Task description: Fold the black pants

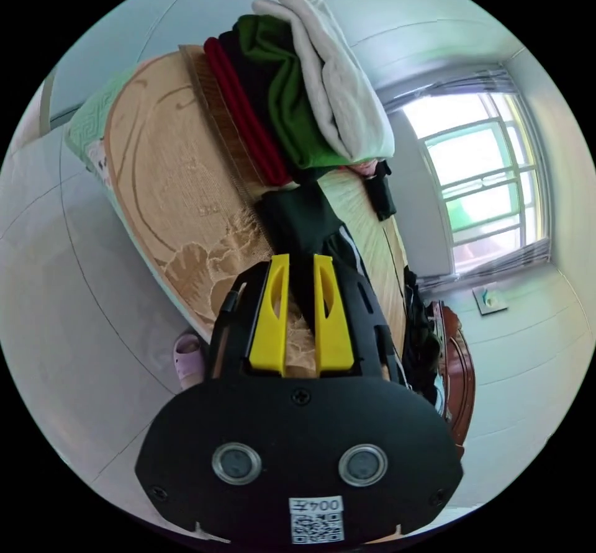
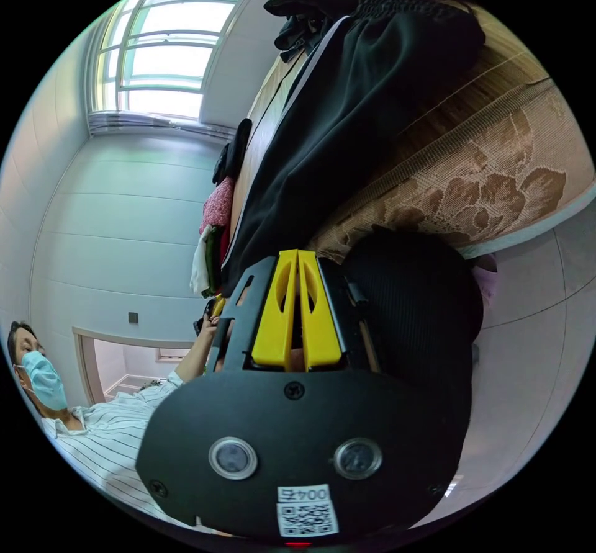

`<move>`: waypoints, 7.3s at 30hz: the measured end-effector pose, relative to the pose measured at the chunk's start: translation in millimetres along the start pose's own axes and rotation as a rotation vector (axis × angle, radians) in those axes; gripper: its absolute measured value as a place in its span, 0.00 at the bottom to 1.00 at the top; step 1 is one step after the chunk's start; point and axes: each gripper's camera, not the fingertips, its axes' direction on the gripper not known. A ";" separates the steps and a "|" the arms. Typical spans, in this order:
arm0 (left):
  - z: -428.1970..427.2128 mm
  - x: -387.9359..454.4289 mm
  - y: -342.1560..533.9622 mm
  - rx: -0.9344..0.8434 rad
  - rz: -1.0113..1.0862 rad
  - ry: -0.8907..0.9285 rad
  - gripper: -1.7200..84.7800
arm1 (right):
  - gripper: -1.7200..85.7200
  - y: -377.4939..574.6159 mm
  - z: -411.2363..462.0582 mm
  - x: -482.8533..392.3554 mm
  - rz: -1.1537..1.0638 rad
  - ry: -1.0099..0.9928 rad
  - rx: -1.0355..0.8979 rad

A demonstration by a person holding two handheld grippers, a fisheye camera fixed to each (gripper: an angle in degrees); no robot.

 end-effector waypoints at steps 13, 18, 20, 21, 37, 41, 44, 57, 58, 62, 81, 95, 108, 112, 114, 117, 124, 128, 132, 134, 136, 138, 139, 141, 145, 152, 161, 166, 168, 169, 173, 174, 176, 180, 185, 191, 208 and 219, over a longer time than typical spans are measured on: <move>207.8 28.9 145.4 -0.359 0.443 0.141 0.08 | 0.03 15.8 -2.7 -13.7 0.006 -0.062 0.111; 309.3 22.1 255.9 -0.491 0.531 0.266 0.09 | 0.10 32.1 -24.2 -16.2 0.020 -0.056 0.277; 335.9 -1.2 282.8 -0.501 0.536 0.274 0.09 | 0.12 36.2 -41.6 -18.2 0.001 -0.010 0.364; 350.9 -14.5 297.1 -0.506 0.571 0.242 0.09 | 0.13 34.0 -54.6 -20.3 -0.033 0.057 0.399; 576.0 -147.9 295.4 -0.415 0.970 -0.027 0.07 | 0.11 -48.0 -91.8 -67.7 -0.223 0.218 0.432; 638.8 -141.3 299.1 -0.426 1.182 -0.066 0.08 | 0.10 -17.7 -38.2 -81.6 -0.185 0.025 0.365; 703.2 -124.2 302.4 -0.446 1.382 -0.088 0.11 | 0.09 -6.9 0.9 -94.3 -0.229 0.094 0.321; 951.1 -111.0 281.5 -0.585 1.791 -0.221 0.14 | 0.03 -6.3 -16.6 -93.5 -0.232 0.109 0.438; 965.8 -113.6 272.1 -0.606 1.796 -0.210 0.15 | 0.03 -6.7 -17.9 -92.8 -0.233 0.104 0.440; 1016.1 -124.1 253.3 -0.718 1.843 -0.221 0.14 | 0.02 -9.8 -20.1 -89.0 -0.223 0.084 0.439; 1151.9 -120.6 154.2 -0.680 1.556 -0.210 0.08 | 0.01 -31.7 12.7 -100.9 -0.253 0.151 0.425; 1000.6 -249.3 131.5 -0.477 1.360 -0.329 0.03 | 0.01 -51.1 60.5 -119.5 -0.291 0.208 0.426; 1035.7 -248.3 186.5 -0.577 1.558 -0.615 0.02 | 0.01 -128.7 192.2 -178.2 -0.417 0.771 -0.070; 1030.1 -239.1 191.5 -0.561 1.603 -0.631 0.02 | 0.03 -148.5 254.4 -183.3 -0.510 0.979 -0.248; 1027.8 -234.0 187.6 -0.569 1.572 -0.629 0.02 | 0.03 -151.7 272.9 -182.8 -0.531 1.032 -0.274; 1024.1 -225.6 175.2 -0.597 1.507 -0.600 0.02 | 0.03 -158.5 286.8 -182.8 -0.533 1.054 -0.280; 1003.1 -216.3 151.7 -0.603 1.386 -0.500 0.02 | 0.02 -185.8 267.5 -166.1 -0.417 0.842 -0.231; 995.0 -208.2 145.6 -0.615 1.346 -0.485 0.02 | 0.02 -190.2 230.9 -171.7 -0.447 0.608 -0.138; 985.4 -196.2 147.3 -0.616 1.344 -0.496 0.02 | 0.05 -206.8 175.3 -199.8 -0.699 0.705 0.056; 980.5 -191.7 148.5 -0.613 1.345 -0.499 0.02 | 0.07 -230.0 162.3 -199.6 -0.753 0.767 0.036; 973.4 -186.8 148.7 -0.609 1.340 -0.493 0.02 | 0.10 -261.5 150.0 -196.3 -0.802 0.791 0.017; 967.9 -183.6 147.3 -0.610 1.329 -0.482 0.02 | 0.12 -282.9 149.2 -196.1 -0.829 0.810 -0.002; 964.3 -181.7 145.0 -0.614 1.314 -0.470 0.02 | 0.12 -296.8 153.1 -196.7 -0.838 0.830 -0.031; 959.2 -179.0 140.9 -0.624 1.287 -0.451 0.02 | 0.12 -314.9 163.1 -198.7 -0.869 0.868 -0.068; 947.7 -172.4 133.7 -0.648 1.243 -0.412 0.02 | 0.13 -351.9 190.0 -196.4 -0.927 0.926 -0.181; 930.7 -154.5 144.6 -0.651 1.277 -0.428 0.02 | 0.13 -384.2 205.5 -178.1 -0.964 0.887 -0.320; 908.9 -132.6 158.6 -0.663 1.288 -0.441 0.02 | 0.14 -405.8 208.7 -160.0 -1.044 0.872 -0.400; 895.3 -120.5 169.8 -0.661 1.295 -0.453 0.02 | 0.13 -414.4 203.3 -151.4 -1.051 0.888 -0.419; 891.2 -116.7 172.4 -0.664 1.293 -0.453 0.02 | 0.10 -415.9 199.4 -147.5 -1.042 0.901 -0.416; 888.5 -114.3 173.9 -0.667 1.290 -0.451 0.02 | 0.09 -418.3 194.8 -145.6 -1.026 0.901 -0.410; 880.0 -108.0 177.2 -0.677 1.279 -0.444 0.02 | 0.07 -428.1 174.5 -150.0 -1.003 0.847 -0.388; 876.8 -106.1 179.0 -0.678 1.278 -0.443 0.02 | 0.07 -432.4 164.4 -156.0 -1.004 0.830 -0.359; 872.0 -102.6 183.8 -0.673 1.289 -0.448 0.02 | 0.07 -439.2 150.3 -162.7 -1.004 0.818 -0.300; 862.6 -92.1 197.9 -0.662 1.319 -0.477 0.02 | 0.08 -451.0 159.7 -137.7 -0.925 0.880 -0.351; 849.9 -83.2 211.3 -0.648 1.355 -0.505 0.02 | 0.10 -454.4 135.2 -136.2 -0.866 0.836 -0.287; 834.2 -76.5 211.7 -0.657 1.331 -0.494 0.02 | 0.11 -439.9 29.8 -135.7 -0.770 0.674 -0.045; 782.5 -77.1 192.5 -0.669 1.273 -0.451 0.02 | 0.15 -301.5 -61.1 -25.4 -0.525 0.446 -0.077; 739.3 -95.9 166.2 -0.616 1.302 -0.430 0.03 | 0.12 -247.3 -54.6 -78.1 -0.471 0.633 0.091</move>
